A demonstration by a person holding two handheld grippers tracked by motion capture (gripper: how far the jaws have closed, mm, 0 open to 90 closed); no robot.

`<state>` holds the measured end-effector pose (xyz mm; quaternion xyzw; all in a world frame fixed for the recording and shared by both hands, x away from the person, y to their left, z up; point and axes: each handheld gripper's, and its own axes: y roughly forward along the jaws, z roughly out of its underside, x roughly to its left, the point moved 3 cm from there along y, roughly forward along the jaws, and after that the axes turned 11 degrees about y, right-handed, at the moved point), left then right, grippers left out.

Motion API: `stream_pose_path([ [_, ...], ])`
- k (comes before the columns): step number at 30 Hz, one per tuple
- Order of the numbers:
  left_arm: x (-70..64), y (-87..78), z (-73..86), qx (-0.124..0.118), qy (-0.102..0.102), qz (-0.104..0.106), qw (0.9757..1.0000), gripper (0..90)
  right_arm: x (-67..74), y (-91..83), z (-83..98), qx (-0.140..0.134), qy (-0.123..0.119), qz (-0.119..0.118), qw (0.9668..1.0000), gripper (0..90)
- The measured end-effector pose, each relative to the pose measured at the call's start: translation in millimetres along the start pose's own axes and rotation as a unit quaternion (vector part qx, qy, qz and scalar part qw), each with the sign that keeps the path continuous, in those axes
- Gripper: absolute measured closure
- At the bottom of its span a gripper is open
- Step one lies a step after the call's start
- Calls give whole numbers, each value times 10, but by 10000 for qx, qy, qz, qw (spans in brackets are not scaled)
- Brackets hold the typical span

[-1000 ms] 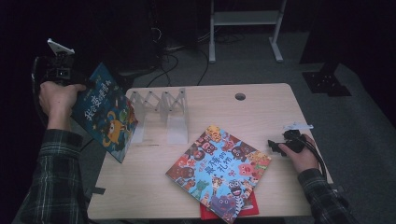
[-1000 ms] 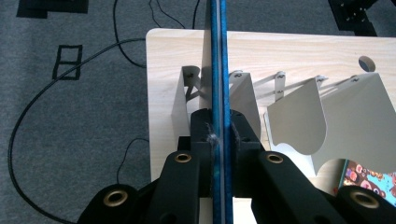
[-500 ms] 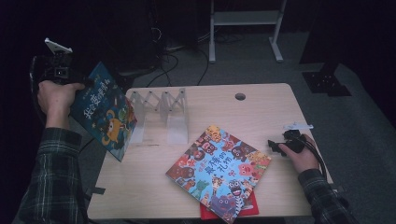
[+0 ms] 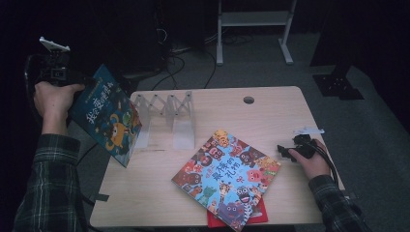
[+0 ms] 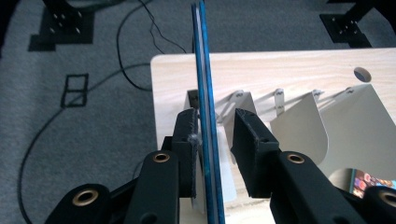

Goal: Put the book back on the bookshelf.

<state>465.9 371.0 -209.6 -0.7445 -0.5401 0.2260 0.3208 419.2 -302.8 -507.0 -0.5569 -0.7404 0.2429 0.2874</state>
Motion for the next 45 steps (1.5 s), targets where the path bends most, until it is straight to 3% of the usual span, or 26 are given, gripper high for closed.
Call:
stream_pose_path([
  [4,-17,-64,-28,-109,135,-53,9998,677,0,1,0,-4,1,0,10000,121],
  [10,-33,-129,-65,-307,174,-65,9994,677,0,0,0,-4,1,1,10000,121],
  [22,-163,-157,-73,-693,242,116,9972,639,1,0,0,-4,10,1,10000,121],
  [39,-605,-68,-23,-914,664,556,9920,557,1,1,0,-7,8,4,10000,121],
  [41,-703,-39,-10,-948,681,769,9902,550,1,1,0,-7,12,2,10000,121],
  [45,-797,-1,12,-984,732,859,9887,538,2,1,0,-4,24,2,10000,120],
])
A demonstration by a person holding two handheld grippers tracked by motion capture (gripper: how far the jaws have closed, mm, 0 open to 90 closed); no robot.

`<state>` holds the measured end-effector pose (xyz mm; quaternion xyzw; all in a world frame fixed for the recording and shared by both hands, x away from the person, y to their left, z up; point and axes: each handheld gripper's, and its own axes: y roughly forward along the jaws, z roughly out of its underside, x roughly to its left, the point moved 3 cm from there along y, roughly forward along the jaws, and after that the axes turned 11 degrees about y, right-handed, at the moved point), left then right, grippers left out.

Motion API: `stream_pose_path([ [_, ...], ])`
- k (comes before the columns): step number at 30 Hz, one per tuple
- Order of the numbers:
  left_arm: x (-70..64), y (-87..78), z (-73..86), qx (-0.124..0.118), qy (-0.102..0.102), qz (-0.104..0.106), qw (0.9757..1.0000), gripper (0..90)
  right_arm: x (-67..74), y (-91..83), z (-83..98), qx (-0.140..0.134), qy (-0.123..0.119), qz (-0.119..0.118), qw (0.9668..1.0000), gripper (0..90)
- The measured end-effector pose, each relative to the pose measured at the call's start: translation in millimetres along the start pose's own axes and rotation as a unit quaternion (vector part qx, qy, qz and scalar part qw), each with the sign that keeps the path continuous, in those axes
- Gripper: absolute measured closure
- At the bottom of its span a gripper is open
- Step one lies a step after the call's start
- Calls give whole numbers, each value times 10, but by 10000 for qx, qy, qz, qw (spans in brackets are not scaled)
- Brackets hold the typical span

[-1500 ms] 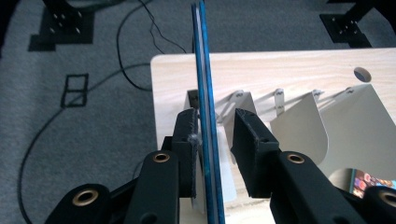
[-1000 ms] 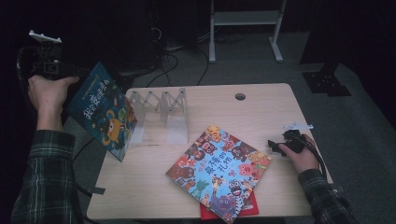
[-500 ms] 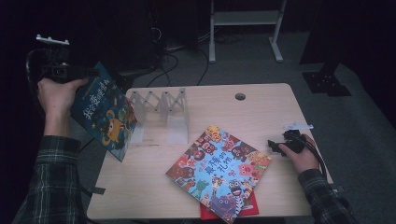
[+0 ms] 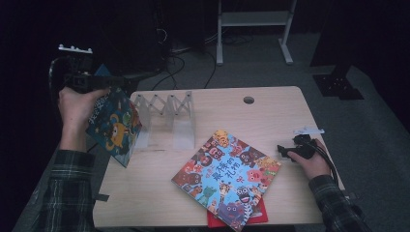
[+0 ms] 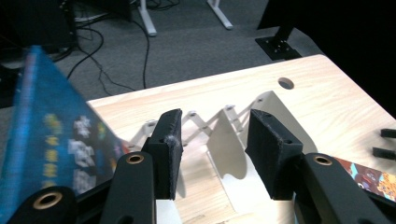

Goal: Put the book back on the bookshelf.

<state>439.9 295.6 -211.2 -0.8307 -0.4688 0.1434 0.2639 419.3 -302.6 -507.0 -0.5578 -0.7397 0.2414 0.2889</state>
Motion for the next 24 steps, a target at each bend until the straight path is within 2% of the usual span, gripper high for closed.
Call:
stream_pose_path([
  [6,-182,150,100,22,98,317,9994,519,-2,0,0,1,-14,-2,10000,120],
  [13,-393,342,254,96,250,564,9980,498,-4,-1,1,0,-26,-6,10000,120],
  [20,-518,418,372,34,346,689,9970,479,-5,-1,2,1,-32,-4,10000,120],
  [24,-587,486,480,118,413,727,9964,476,-6,-3,3,1,-34,-5,10000,120],
])
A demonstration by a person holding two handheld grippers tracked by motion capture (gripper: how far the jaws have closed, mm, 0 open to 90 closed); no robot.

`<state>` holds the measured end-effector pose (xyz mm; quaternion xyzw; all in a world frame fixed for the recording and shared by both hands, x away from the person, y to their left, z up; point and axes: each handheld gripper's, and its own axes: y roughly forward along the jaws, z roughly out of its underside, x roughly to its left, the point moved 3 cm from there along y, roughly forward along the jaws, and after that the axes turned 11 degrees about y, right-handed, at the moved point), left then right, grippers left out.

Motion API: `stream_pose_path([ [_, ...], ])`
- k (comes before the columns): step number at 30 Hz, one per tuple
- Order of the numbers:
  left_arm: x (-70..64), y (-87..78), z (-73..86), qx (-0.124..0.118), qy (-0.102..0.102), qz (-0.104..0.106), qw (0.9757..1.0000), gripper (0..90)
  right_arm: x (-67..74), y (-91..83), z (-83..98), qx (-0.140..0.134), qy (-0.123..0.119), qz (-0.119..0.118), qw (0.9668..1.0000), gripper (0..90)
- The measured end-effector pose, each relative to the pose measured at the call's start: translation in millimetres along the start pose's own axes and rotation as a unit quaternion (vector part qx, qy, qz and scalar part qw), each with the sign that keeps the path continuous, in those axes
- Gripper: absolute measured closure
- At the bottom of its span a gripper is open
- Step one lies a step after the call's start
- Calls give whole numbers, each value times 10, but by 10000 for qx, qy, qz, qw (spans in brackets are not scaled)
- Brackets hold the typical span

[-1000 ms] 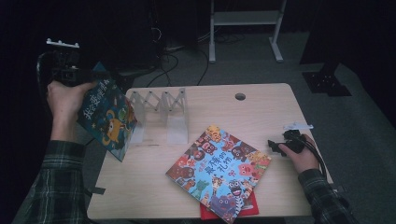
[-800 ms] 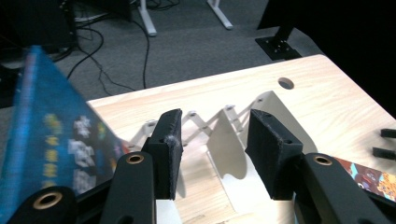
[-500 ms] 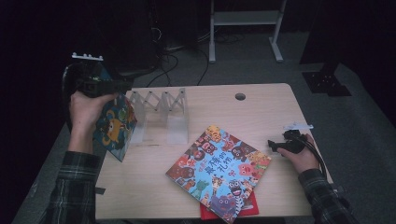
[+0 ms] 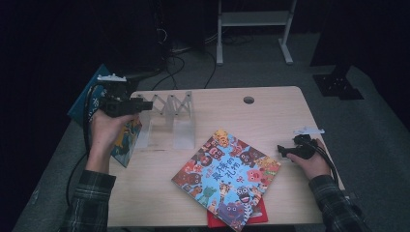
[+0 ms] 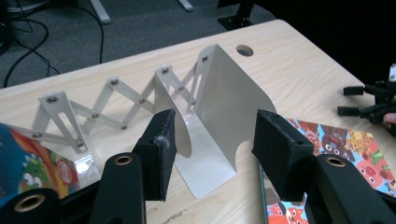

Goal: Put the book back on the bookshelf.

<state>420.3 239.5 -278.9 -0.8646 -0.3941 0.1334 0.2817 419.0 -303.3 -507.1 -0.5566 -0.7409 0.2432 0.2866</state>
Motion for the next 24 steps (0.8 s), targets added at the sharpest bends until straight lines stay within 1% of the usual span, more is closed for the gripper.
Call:
stream_pose_path([
  [5,-53,47,79,40,31,29,10000,476,0,0,0,0,-1,0,10000,120],
  [7,-93,86,141,106,80,48,9999,476,0,0,0,0,0,0,10000,120],
  [11,-131,128,204,186,154,47,9997,477,0,0,0,0,0,2,10000,120],
  [15,-197,203,314,234,207,74,9995,477,0,-1,1,0,-1,1,10000,120],
  [16,-197,203,314,234,207,74,9995,477,0,-1,1,0,-1,1,10000,120],
  [17,-221,233,366,270,230,99,9993,477,0,-4,3,-1,-5,0,10000,124],
  [18,-221,233,366,270,230,99,9993,478,-1,-7,4,-2,-8,-5,10000,129],
  [19,-249,268,423,329,247,148,9990,482,-1,-10,6,0,-11,-12,10000,135],
  [20,-249,268,423,329,247,148,9990,482,-1,-10,6,0,-11,-12,10000,135],
  [21,-278,307,479,392,279,169,9987,482,1,-17,11,-24,-15,-31,10000,154],
  [22,-278,307,479,392,279,169,9987,482,1,-17,11,-24,-15,-31,10000,154],
  [23,-304,342,531,425,312,209,9984,482,3,-32,20,-49,-29,-43,10000,188],
  [24,-316,358,555,428,333,228,9983,482,6,-39,25,-60,-29,-51,10000,203],
])
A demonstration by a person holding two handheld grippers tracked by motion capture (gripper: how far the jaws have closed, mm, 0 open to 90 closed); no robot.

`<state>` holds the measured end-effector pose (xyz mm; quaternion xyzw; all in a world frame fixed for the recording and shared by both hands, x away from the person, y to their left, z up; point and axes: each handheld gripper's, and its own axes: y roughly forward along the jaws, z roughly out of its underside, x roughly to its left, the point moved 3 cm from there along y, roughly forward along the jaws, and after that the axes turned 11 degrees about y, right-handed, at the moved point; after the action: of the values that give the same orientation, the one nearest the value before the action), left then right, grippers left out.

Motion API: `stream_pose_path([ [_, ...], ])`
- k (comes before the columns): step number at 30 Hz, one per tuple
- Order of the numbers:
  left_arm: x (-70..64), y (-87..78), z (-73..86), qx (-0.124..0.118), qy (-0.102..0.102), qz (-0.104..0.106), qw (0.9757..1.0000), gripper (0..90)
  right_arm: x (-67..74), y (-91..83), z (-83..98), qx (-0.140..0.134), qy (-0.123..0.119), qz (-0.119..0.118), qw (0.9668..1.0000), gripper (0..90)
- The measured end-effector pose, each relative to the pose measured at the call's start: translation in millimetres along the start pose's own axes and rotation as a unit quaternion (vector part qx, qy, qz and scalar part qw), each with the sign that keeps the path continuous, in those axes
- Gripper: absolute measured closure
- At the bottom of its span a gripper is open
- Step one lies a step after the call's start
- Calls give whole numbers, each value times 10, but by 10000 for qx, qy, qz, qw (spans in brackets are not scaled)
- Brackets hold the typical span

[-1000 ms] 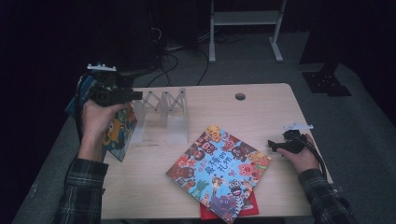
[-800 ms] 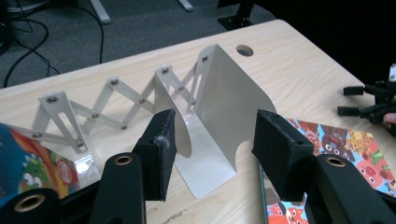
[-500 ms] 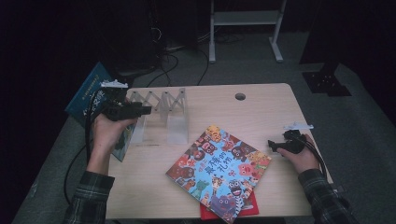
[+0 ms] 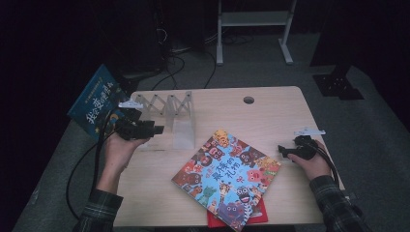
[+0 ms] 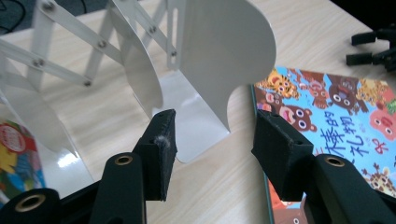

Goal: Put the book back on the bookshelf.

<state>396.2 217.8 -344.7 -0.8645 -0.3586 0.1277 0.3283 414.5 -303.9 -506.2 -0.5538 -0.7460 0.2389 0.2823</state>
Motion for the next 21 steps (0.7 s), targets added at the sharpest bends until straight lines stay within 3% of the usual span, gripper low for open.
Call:
stream_pose_path([
  [8,-111,141,180,133,103,54,9998,491,22,-79,11,117,-52,-3,9999,381],
  [21,-215,307,527,328,18,176,9993,489,126,-271,24,159,-60,-272,9995,392],
])
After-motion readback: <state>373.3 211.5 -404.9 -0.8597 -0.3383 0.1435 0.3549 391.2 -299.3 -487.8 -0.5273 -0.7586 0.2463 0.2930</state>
